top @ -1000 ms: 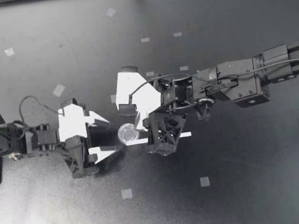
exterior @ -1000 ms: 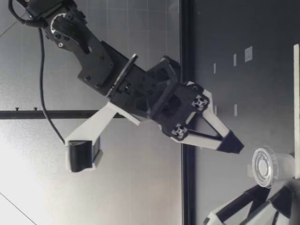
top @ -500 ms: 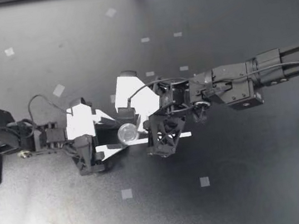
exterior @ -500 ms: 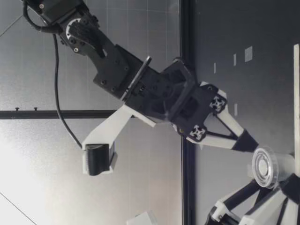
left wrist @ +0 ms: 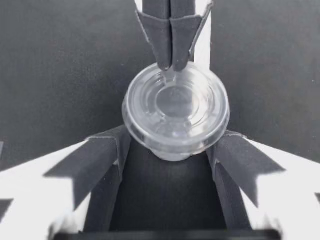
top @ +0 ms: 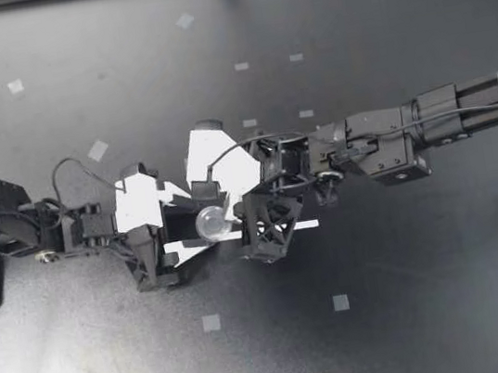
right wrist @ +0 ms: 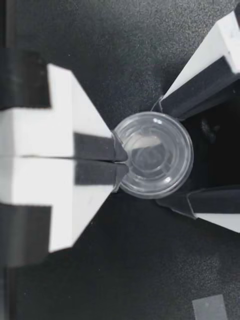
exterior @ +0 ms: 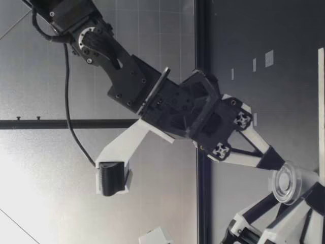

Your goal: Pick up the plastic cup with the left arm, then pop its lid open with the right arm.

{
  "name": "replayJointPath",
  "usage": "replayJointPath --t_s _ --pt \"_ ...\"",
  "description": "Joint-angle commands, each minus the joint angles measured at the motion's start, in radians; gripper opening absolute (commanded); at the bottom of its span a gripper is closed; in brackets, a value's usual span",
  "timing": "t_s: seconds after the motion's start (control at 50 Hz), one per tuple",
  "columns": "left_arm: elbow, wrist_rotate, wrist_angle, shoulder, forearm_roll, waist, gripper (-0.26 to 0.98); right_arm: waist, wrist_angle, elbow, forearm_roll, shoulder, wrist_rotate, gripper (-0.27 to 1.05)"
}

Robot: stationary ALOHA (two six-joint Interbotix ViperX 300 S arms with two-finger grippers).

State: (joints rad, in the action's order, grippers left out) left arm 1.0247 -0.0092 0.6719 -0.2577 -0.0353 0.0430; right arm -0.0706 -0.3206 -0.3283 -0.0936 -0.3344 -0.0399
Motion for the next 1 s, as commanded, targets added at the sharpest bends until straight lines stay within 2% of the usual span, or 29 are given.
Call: replayJointPath --t_s 0.0,0.56,0.98 --pt "-0.008 -0.003 -0.002 0.006 0.000 0.003 0.61 -0.003 0.000 0.025 -0.003 0.020 0.002 -0.13" --pt "-0.014 -0.012 -0.018 0.011 -0.002 0.003 0.61 -0.003 -0.035 -0.008 -0.015 0.028 0.000 -0.13" --pt "-0.057 -0.009 -0.115 0.015 0.003 0.003 0.61 -0.003 -0.029 -0.011 -0.015 0.023 0.002 -0.13"
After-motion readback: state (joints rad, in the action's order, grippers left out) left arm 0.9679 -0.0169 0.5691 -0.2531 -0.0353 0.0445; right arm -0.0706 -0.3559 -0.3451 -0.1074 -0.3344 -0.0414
